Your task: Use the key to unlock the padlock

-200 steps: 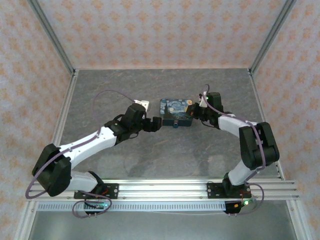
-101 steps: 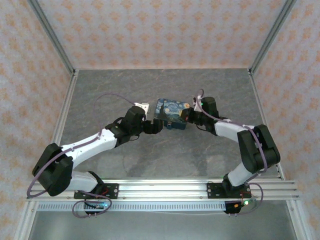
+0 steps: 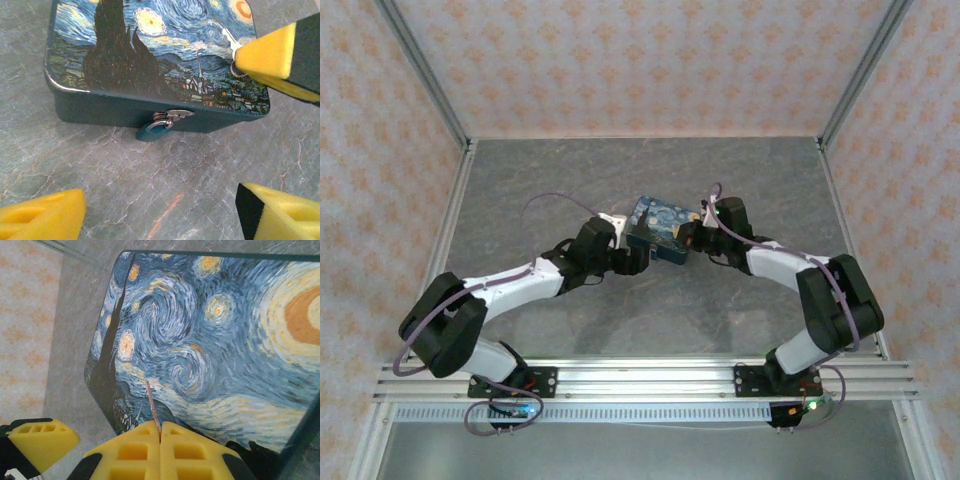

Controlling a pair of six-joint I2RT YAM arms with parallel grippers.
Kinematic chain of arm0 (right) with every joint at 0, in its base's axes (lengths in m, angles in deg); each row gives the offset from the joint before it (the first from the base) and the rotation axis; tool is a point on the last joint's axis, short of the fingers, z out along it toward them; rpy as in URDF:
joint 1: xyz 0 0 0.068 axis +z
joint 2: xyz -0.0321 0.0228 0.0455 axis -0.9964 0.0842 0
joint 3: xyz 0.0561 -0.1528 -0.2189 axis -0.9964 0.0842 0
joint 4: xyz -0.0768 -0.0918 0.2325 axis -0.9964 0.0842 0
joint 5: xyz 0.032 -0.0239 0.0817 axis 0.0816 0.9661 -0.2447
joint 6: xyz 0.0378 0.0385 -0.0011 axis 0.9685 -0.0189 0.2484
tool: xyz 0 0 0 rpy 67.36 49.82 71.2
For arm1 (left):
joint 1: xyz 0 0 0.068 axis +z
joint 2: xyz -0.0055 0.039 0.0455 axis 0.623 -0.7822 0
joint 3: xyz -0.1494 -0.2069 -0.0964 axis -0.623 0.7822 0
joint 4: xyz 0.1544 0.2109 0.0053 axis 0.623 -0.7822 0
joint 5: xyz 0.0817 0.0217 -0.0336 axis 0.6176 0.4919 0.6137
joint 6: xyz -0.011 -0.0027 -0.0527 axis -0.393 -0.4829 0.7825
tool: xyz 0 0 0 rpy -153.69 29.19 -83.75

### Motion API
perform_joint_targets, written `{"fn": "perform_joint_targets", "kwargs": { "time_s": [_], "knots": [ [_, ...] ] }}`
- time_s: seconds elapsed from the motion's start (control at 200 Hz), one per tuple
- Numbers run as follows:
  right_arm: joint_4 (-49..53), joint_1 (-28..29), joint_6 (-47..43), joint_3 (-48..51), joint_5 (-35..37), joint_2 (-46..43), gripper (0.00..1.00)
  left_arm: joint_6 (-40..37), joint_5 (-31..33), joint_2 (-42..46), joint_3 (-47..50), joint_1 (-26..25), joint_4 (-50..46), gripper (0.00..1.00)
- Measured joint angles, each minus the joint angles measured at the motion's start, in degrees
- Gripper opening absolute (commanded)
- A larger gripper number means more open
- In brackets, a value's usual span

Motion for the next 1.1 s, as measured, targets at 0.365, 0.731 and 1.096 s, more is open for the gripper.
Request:
{"fn": "perform_joint_targets", "kwargs": {
  "time_s": [0.365,0.731,1.096],
  "knots": [
    [-3.67,0.0,2.43,-9.62,-1.31,9.99,0.0,-2.1,-1.53,-5.31,0.22,0.0,6.75,0.76],
    [-6.97,0.13,3.52,-10.67,-1.79,13.4,0.0,-3.87,-2.84,-10.95,0.13,0.0,10.75,0.71],
    [-9.68,0.9,4.37,-8.28,-1.31,12.33,0.0,-6.54,-2.82,-15.91,-2.29,0.0,13.57,0.65]
  ]
}}
